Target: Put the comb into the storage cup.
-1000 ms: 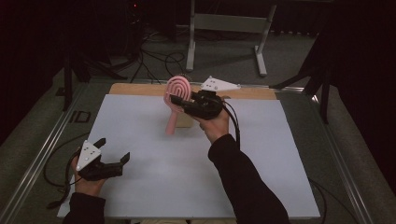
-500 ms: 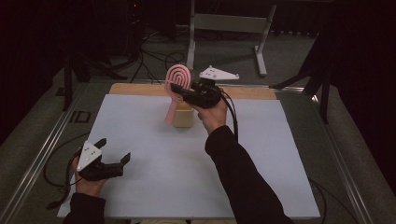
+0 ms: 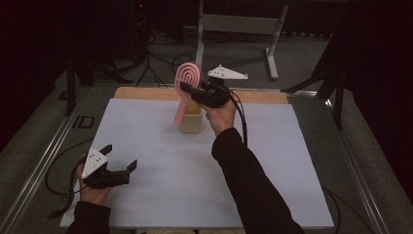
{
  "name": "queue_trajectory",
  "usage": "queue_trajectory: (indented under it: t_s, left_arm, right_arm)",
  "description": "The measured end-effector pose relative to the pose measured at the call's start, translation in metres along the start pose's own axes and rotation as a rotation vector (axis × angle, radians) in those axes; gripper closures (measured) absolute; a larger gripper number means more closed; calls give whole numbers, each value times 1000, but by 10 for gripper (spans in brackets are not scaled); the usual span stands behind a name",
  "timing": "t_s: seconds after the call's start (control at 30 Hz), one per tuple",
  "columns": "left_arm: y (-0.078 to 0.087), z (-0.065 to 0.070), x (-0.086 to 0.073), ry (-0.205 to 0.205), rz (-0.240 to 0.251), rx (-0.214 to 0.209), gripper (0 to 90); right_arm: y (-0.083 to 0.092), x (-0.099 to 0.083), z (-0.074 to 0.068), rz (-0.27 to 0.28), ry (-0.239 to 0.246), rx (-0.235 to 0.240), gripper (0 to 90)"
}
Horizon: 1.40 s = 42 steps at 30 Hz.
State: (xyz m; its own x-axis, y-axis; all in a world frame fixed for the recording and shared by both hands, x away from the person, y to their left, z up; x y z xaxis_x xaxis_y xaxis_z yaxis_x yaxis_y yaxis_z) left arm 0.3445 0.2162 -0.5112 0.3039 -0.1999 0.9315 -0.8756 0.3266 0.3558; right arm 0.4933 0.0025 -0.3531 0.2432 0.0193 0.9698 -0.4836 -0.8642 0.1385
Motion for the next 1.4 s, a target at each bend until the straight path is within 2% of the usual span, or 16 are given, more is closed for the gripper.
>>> queue_trajectory:
  t_s: [0.33, 0.53, 0.97, 1.07, 1.23, 1.4]
  left_arm:
    - [-1, 0, -1, -1, -2, -2, 0]
    - [-1, 1, -1, -2, -5, -5, 0]
    - [-1, 3, -2, 3, -6, -15, 0]
    - [0, 3, 1, 22, 10, -25, 0]
    - [1, 2, 2, 28, 14, -23, 0]
    - [2, 1, 3, 30, 16, -25, 0]
  right_arm:
    - [0, 11, 12, 5, 9, -34, 637]
    - [3, 18, 19, 29, -3, -52, 637]
    - [11, 30, 43, 63, -14, -149, 638]
    - [13, 33, 50, 70, -12, -182, 638]
    - [14, 31, 58, 81, -26, -211, 637]
    - [7, 22, 65, 62, -35, -238, 637]
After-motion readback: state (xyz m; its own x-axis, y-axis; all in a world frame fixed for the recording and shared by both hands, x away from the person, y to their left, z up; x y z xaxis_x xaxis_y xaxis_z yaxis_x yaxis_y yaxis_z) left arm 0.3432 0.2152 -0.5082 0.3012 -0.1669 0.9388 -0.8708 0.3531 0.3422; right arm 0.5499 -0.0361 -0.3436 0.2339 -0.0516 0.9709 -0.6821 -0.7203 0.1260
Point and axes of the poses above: each handheld gripper's, and its own axes: y roughly backward along the jaws, x roughly out of its top, z roughly to its right, the point moved 10 cm from there along -y, roughly forward along the jaws, and after that the axes turned 7 degrees about x, right-handed, at the moved point
